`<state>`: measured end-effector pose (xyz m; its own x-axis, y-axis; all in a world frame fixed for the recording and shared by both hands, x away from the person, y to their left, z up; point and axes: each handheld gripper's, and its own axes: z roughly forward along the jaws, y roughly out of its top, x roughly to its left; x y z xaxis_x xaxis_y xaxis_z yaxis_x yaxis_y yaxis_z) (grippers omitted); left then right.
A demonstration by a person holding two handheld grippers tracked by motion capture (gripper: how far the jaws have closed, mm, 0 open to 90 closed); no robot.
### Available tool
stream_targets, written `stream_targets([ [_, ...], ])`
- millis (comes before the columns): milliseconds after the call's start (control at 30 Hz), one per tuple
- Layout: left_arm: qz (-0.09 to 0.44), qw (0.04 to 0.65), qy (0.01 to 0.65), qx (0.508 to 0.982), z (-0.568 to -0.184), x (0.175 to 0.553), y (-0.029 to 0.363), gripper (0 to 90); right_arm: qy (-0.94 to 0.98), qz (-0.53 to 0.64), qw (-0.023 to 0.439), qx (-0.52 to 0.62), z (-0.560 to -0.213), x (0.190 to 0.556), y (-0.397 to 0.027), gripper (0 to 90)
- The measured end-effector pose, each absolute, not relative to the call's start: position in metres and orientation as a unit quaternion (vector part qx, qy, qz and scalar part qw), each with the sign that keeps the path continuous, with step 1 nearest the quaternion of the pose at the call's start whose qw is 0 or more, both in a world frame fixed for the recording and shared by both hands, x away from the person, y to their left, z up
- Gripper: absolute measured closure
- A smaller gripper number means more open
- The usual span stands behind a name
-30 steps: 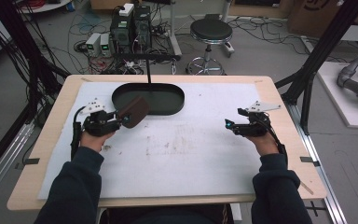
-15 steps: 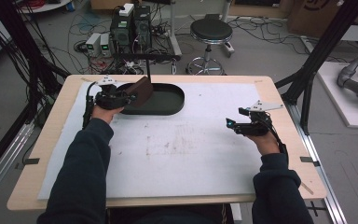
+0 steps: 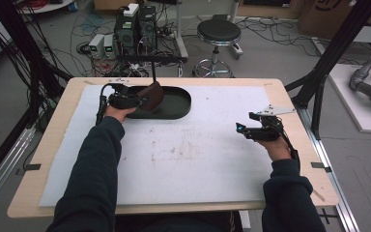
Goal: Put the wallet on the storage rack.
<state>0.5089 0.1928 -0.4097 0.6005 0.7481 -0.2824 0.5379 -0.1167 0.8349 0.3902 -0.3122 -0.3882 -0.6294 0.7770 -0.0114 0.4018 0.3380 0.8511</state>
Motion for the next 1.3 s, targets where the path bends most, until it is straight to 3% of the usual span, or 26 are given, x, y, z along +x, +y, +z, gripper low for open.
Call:
stream_targets([
  [167,0.125,0.469,0.459,0.744,-0.412,0.509,0.194,58.9,0.79,0.436,0.216,0.374,-0.389,0.389,-0.314,25.4],
  [233,0.146,0.461,0.472,0.737,-0.408,0.508,0.198,52.2,0.79,0.435,0.217,0.374,-0.389,0.388,-0.314,25.4],
  [467,0.205,0.424,0.498,0.728,-0.4,0.505,0.21,46.1,0.79,0.433,0.22,0.374,-0.389,0.387,-0.315,25.4],
  [733,0.194,0.457,0.479,0.724,-0.391,0.491,0.212,45.8,0.791,0.431,0.219,0.375,-0.39,0.388,-0.314,25.4],
  [867,0.2,0.482,0.455,0.721,-0.385,0.463,0.212,40.0,0.801,0.411,0.232,0.368,-0.392,0.388,-0.314,25.2],
  [1067,0.235,0.524,0.431,0.696,-0.383,0.415,0.222,21.0,0.798,0.409,0.24,0.372,-0.394,0.388,-0.315,21.6],
  [1300,0.263,0.538,0.41,0.687,-0.389,0.384,0.233,19.7,0.796,0.411,0.242,0.373,-0.394,0.387,-0.317,21.6],
])
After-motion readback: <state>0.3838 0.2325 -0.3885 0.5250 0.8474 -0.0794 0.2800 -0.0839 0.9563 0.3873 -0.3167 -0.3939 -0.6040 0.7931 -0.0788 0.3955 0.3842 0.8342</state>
